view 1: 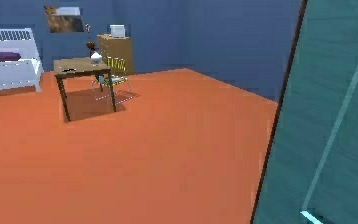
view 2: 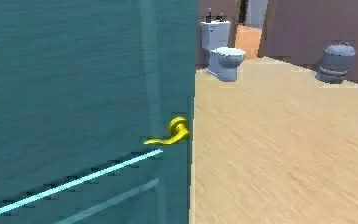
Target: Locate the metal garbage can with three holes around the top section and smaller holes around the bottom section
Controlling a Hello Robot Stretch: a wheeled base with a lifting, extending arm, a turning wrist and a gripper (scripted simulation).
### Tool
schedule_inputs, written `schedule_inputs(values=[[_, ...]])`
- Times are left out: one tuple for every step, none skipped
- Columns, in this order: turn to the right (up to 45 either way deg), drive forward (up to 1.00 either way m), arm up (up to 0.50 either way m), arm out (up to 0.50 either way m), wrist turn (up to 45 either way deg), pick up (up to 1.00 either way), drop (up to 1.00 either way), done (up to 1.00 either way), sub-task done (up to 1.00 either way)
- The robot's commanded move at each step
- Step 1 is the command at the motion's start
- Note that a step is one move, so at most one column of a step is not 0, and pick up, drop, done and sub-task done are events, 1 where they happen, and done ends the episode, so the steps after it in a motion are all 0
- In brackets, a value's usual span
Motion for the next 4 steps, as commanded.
schedule_inputs(values=[[0.0, 0.95, 0.0, 0.0, 0.0, 0.0, 0.0, 0.0, 0.0], [45.0, 0.0, 0.0, 0.0, 0.0, 0.0, 0.0, 0.0, 0.0], [12.0, 0.0, 0.0, 0.0, 0.0, 0.0, 0.0, 0.0, 0.0], [0.0, 1.0, 0.0, 0.0, 0.0, 0.0, 0.0, 0.0, 0.0]])
